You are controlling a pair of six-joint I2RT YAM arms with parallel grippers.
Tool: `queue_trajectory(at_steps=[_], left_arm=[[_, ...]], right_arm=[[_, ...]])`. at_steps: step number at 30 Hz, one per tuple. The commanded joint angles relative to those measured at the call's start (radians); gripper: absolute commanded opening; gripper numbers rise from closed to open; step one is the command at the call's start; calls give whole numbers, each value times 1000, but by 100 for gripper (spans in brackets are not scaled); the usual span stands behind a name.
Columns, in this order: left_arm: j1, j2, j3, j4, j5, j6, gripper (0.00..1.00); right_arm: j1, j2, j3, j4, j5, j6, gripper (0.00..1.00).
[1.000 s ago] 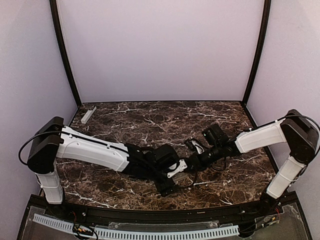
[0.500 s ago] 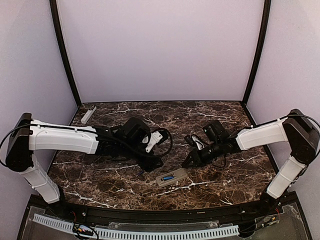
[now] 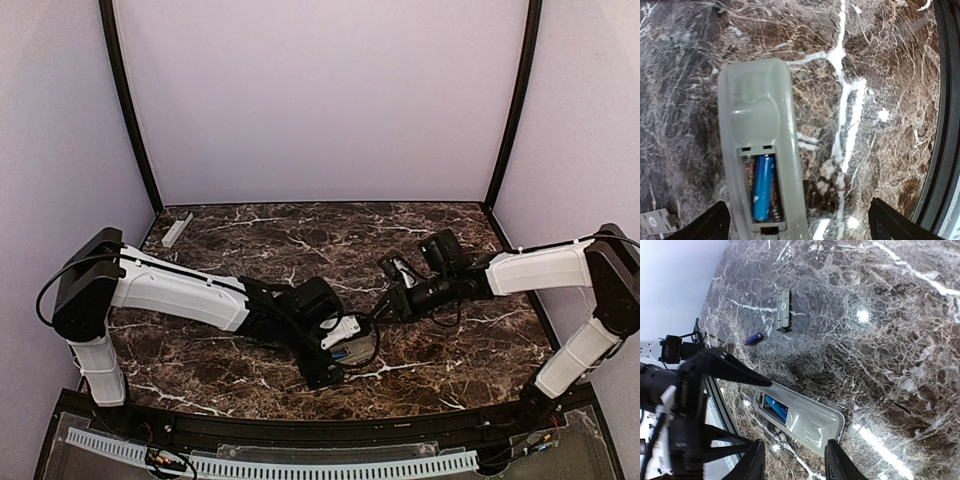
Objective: Load the batteries into the remote control
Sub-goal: Place the remote control without the battery cover at the center of the board.
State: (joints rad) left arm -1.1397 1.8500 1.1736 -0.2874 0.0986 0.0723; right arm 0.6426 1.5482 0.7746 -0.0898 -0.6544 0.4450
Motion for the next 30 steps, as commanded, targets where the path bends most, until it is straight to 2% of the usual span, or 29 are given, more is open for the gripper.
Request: queue_trajectory(at_steps=[1,5,10,14,17,22,26,30], left_arm=[[-23,48,63,-66,-53,3,96],[-25,97,100,-103,-102,3,91],[-25,135,114,-115,-134,6,80],[-23,138,116,-108,-123,-4,63],[-7,122,107,-70,-62,-42,51],[48,33,15,109,41,-123,36],[78,-58,-110,365,137,-177,32],[80,-99,-165,503,145,-183,32]], right_arm=[[-41,-88,-40,32,-21,-9,45],[-79,-163,-88,79,-40,5,55],[-123,-237,-146,129,-53,26,58],[-146,-285,-190,176,-83,29,58],[-154,-307,-205,197,-103,20,58],[-166,-343,-199,196,-100,-2,58],[-168,-329,-195,233,-140,-10,57],[-166,-281,-172,264,-181,42,55]])
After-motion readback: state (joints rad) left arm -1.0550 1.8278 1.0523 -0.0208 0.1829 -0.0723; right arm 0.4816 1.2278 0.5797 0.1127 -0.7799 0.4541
